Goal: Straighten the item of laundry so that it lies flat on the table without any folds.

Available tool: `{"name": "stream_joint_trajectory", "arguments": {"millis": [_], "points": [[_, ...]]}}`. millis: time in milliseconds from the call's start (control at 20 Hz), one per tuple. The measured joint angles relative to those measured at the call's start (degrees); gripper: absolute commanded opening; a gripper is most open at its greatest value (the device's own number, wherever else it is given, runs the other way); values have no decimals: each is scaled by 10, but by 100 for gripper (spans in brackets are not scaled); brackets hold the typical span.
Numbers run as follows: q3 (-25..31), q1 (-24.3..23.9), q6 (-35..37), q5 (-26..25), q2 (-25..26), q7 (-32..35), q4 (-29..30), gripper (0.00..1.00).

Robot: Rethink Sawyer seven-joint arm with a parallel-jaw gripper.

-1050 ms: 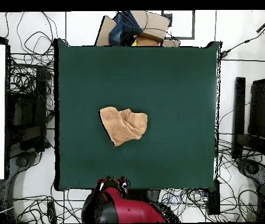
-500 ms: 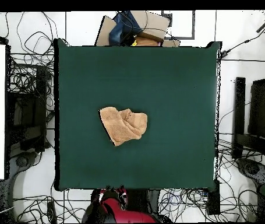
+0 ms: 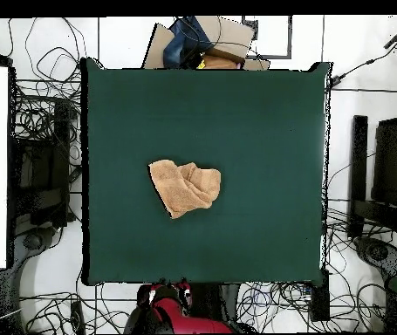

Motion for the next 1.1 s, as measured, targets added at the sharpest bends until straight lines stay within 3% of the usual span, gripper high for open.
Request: {"name": "stream_joint_trajectory", "arguments": {"millis": [350, 1100], "points": [[0, 1, 0, 7, 0, 0, -9, 100], [0, 42, 38, 63, 30, 0, -105, 100]]}}
